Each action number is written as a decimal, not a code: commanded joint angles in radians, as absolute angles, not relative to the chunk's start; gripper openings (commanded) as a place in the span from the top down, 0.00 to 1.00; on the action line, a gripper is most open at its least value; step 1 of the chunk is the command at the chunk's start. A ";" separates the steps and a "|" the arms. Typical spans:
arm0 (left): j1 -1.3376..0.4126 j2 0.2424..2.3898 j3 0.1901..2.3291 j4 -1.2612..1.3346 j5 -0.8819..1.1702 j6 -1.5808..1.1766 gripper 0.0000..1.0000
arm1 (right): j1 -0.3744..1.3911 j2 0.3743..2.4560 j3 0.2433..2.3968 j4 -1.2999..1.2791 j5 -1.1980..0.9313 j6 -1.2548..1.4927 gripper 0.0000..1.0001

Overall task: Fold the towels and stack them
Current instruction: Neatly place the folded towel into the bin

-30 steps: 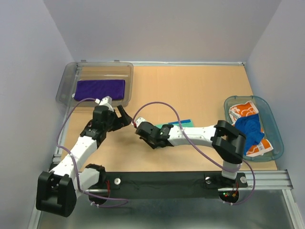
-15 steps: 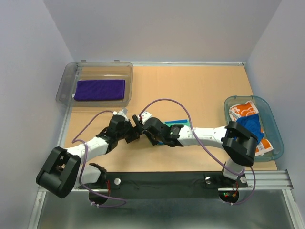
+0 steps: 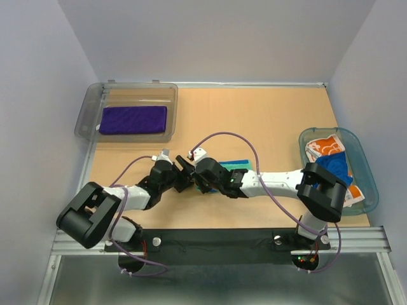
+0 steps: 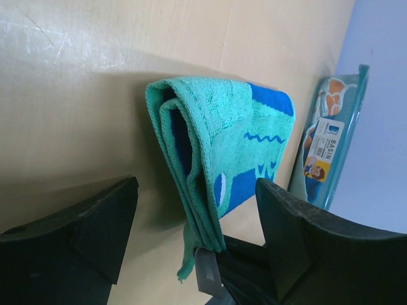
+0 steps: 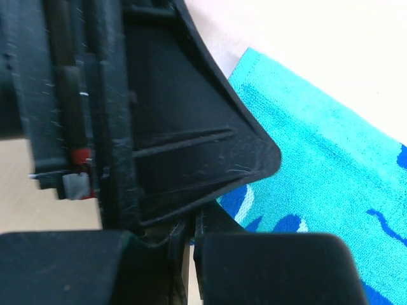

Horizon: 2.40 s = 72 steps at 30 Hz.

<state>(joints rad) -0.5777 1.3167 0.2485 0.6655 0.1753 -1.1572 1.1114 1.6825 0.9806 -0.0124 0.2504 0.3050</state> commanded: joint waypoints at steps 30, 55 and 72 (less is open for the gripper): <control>-0.371 1.468 1.102 -0.134 -0.021 -0.480 1.00 | 1.104 1.203 0.687 0.078 0.518 0.316 0.00; -0.143 1.959 2.121 -0.739 -0.316 0.097 1.00 | 1.095 1.316 0.785 -0.060 0.482 0.193 0.00; -0.083 2.016 2.049 -0.562 -0.321 0.209 1.00 | 1.088 1.384 0.850 -0.117 0.476 0.158 0.00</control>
